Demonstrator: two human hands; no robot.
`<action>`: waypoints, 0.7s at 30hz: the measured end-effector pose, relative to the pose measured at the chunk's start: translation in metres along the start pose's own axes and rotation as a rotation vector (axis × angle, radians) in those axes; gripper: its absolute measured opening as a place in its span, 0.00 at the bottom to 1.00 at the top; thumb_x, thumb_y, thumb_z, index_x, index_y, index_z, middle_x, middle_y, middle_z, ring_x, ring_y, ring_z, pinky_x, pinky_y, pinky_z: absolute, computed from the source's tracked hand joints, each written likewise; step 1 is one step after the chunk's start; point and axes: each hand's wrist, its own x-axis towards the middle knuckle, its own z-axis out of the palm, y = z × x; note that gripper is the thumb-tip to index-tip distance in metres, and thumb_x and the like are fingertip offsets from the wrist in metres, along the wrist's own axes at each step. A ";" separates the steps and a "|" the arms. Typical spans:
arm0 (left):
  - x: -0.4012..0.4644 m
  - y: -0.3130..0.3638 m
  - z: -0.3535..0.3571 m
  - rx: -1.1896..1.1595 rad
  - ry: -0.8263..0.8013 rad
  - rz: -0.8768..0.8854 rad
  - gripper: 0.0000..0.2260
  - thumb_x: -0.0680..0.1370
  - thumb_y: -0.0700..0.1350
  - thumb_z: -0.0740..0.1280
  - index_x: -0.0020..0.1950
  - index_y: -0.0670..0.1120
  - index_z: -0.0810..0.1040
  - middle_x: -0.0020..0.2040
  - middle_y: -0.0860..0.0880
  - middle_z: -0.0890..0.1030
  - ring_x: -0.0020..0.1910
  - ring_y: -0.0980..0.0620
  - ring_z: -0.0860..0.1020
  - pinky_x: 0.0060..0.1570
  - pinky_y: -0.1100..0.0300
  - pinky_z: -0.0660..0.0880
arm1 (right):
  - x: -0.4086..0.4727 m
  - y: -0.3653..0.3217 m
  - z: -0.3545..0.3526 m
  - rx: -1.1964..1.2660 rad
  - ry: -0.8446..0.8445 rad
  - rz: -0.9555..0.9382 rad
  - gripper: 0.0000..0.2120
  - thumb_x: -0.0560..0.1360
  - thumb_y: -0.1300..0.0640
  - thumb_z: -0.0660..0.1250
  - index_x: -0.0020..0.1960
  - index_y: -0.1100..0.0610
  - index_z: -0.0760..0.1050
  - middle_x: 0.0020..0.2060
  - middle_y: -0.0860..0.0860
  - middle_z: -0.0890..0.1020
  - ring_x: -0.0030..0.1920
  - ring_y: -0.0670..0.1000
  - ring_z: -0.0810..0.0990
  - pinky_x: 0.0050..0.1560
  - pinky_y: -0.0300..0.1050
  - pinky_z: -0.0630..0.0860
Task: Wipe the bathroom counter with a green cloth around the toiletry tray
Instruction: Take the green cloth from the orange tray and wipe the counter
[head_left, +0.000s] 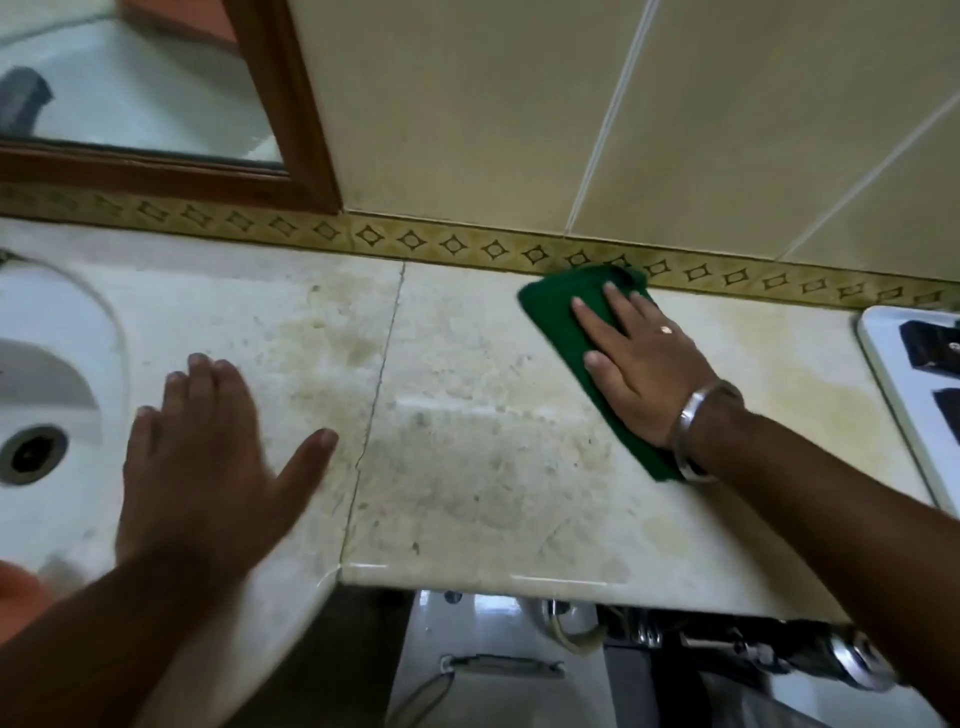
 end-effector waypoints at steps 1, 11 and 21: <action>0.002 0.000 0.001 0.009 -0.014 -0.006 0.45 0.75 0.73 0.47 0.76 0.36 0.56 0.75 0.33 0.62 0.74 0.34 0.62 0.70 0.36 0.62 | 0.015 -0.010 0.001 -0.013 -0.003 -0.048 0.30 0.76 0.39 0.39 0.77 0.44 0.48 0.77 0.57 0.54 0.75 0.62 0.55 0.72 0.55 0.55; 0.002 0.005 -0.007 -0.018 -0.042 -0.010 0.47 0.74 0.73 0.46 0.77 0.35 0.55 0.77 0.34 0.59 0.76 0.35 0.58 0.73 0.37 0.58 | -0.084 -0.021 0.001 -0.037 -0.180 -0.888 0.27 0.78 0.37 0.49 0.76 0.41 0.56 0.77 0.56 0.58 0.75 0.62 0.56 0.69 0.66 0.62; -0.003 0.003 -0.006 -0.075 -0.022 0.000 0.47 0.74 0.73 0.44 0.80 0.39 0.50 0.80 0.37 0.53 0.79 0.40 0.52 0.76 0.42 0.52 | 0.019 -0.073 0.004 -0.131 -0.010 -0.377 0.29 0.77 0.37 0.42 0.77 0.43 0.46 0.76 0.60 0.54 0.74 0.65 0.55 0.72 0.59 0.53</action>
